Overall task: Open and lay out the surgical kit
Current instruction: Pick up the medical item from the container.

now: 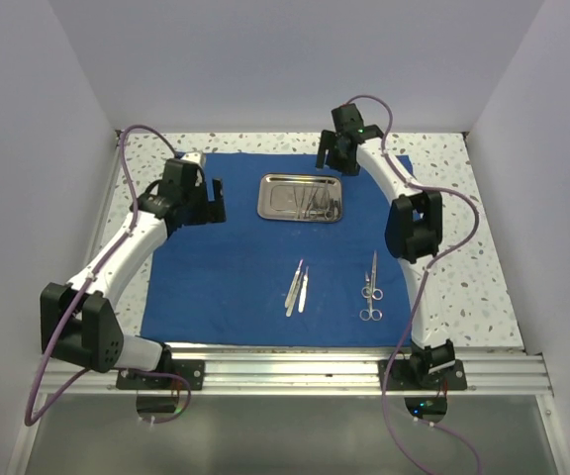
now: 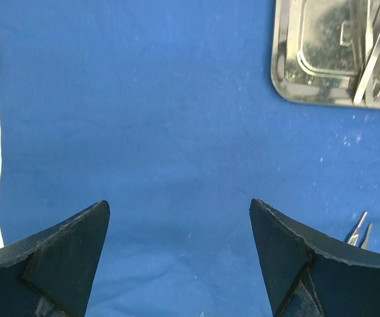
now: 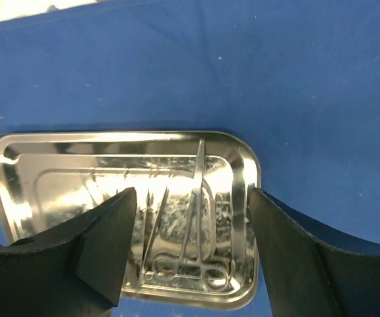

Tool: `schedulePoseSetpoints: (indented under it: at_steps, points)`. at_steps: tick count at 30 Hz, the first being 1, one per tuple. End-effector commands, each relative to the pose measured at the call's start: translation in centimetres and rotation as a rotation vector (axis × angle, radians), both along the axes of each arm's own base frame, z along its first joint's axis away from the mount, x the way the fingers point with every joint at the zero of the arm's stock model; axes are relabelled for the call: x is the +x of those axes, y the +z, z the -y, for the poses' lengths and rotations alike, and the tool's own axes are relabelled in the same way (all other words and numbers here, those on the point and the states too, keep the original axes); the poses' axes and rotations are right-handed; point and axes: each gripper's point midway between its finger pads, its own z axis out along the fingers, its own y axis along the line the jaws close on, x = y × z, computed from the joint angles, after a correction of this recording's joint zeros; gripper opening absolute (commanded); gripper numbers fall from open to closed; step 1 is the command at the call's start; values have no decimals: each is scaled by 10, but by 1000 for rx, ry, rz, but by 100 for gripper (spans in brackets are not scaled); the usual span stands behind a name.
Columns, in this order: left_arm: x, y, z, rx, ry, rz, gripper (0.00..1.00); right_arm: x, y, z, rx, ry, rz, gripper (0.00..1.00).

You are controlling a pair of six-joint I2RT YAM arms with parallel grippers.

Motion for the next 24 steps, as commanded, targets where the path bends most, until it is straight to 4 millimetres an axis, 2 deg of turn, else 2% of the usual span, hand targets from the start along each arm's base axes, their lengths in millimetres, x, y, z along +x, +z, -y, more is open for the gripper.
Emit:
schedulePoseSetpoints:
  at_steps: [1,5,6,10,24]
  points:
    - [-5,5,1,-39,5,24,91,3,8,-5,4,3,-9,72]
    - [-9,-10,1,-42,6,1,91,14,1,-5,-4,-13,2,67]
    - [-7,-11,2,-41,6,7,91,14,-7,-6,-7,-14,-13,65]
    - [-2,-22,1,-22,9,-16,91,15,-19,-8,-8,-14,-34,57]
    - [9,-33,-1,9,1,-23,91,5,-61,-13,-92,-46,-108,45]
